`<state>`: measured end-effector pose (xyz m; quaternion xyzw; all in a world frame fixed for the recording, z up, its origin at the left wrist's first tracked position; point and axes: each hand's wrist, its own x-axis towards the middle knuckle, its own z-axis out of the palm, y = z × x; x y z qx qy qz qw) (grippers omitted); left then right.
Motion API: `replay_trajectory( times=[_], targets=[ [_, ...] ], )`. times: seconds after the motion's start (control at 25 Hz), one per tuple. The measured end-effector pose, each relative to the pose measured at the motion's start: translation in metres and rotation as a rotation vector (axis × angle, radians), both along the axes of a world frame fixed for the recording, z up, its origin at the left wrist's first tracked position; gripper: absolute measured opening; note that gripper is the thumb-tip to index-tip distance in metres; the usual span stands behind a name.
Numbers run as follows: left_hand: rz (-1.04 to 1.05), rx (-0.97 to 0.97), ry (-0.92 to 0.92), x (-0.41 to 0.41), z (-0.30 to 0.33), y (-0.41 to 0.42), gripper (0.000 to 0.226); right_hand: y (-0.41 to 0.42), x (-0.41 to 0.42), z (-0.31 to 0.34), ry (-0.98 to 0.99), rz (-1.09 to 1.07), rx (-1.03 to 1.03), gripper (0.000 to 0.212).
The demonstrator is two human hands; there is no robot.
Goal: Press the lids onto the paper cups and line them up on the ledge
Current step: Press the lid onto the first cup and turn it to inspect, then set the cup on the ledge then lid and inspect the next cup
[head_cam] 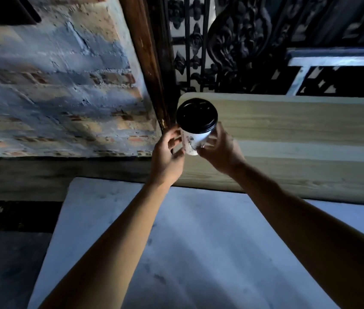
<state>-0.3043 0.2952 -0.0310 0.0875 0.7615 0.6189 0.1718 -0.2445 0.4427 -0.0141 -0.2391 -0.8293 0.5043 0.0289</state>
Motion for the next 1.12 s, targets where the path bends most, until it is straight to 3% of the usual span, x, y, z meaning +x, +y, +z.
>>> replay_trajectory(
  times=[0.16, 0.56, 0.8, 0.96, 1.12],
  targets=[
    [0.04, 0.034, 0.061, -0.016, -0.036, 0.007, 0.064, 0.006, -0.018, -0.039, 0.079, 0.004, 0.007, 0.056],
    [0.044, 0.054, -0.063, -0.012, -0.068, 0.011, 0.074, -0.003, -0.023, -0.077, 0.023, -0.001, 0.035, 0.061],
    [0.094, 0.054, -0.186, 0.002, -0.045, -0.009, 0.086, -0.002, 0.008, -0.06, -0.151, -0.084, 0.015, 0.094],
    [0.043, -0.026, -0.115, 0.047, -0.007, -0.052, 0.074, -0.008, 0.072, -0.014, -0.25, -0.113, 0.064, 0.08],
    [-0.102, -0.166, -0.011, 0.121, 0.026, -0.102, 0.056, -0.03, 0.151, 0.056, -0.249, -0.105, 0.21, 0.051]
  ],
)
